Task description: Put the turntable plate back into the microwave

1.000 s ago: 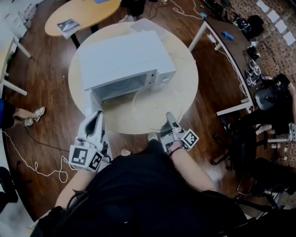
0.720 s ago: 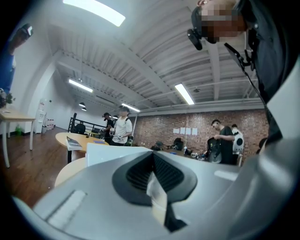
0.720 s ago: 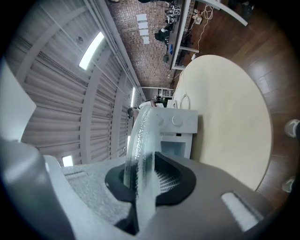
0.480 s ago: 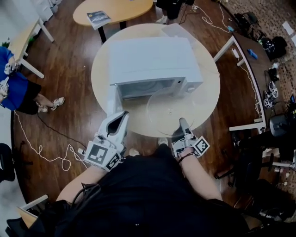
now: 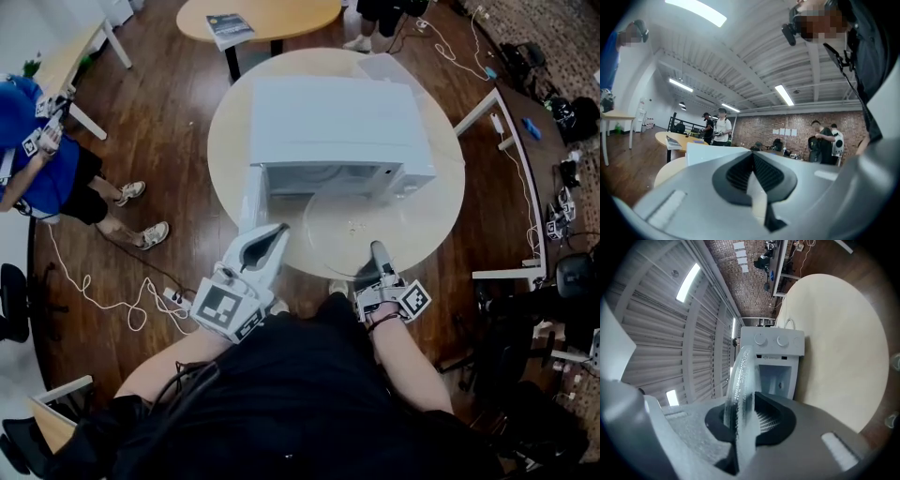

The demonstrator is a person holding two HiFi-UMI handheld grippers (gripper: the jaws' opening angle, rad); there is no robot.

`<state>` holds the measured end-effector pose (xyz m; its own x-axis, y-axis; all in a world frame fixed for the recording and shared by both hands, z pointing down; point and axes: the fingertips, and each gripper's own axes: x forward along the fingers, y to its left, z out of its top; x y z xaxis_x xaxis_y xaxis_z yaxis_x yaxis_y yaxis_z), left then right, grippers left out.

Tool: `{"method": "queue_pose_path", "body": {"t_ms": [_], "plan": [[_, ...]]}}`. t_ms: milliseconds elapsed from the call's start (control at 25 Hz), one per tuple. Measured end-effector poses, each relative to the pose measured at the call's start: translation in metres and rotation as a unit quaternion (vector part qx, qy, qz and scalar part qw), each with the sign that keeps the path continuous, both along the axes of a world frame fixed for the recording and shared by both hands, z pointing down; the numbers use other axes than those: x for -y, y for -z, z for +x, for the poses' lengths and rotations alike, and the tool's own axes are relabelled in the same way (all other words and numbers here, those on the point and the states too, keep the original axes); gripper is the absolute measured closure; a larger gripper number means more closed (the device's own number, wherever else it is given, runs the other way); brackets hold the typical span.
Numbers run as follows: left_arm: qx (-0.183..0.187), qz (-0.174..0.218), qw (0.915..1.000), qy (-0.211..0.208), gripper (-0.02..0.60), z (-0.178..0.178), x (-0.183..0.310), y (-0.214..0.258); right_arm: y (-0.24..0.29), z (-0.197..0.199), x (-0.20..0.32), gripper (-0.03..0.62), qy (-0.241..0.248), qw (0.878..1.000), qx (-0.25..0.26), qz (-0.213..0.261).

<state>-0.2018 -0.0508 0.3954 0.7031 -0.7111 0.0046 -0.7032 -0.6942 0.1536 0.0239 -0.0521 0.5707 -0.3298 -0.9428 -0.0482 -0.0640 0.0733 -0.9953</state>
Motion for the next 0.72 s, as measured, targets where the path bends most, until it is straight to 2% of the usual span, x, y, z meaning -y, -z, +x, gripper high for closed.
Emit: {"method": "queue_pose_path", "body": {"t_ms": [240,720], "plan": [[0.001,-0.005,0.9999,0.012,0.575,-0.003,0.002,-0.001,0.003,-0.015,0.007,0.560,0.025,1.000,0.007,0.003],[0.022,-0.018,0.9965,0.079,0.575,-0.016,0.015,-0.011,-0.001,-0.037,0.037,0.560,0.110,0.994,0.019,0.002]]}}
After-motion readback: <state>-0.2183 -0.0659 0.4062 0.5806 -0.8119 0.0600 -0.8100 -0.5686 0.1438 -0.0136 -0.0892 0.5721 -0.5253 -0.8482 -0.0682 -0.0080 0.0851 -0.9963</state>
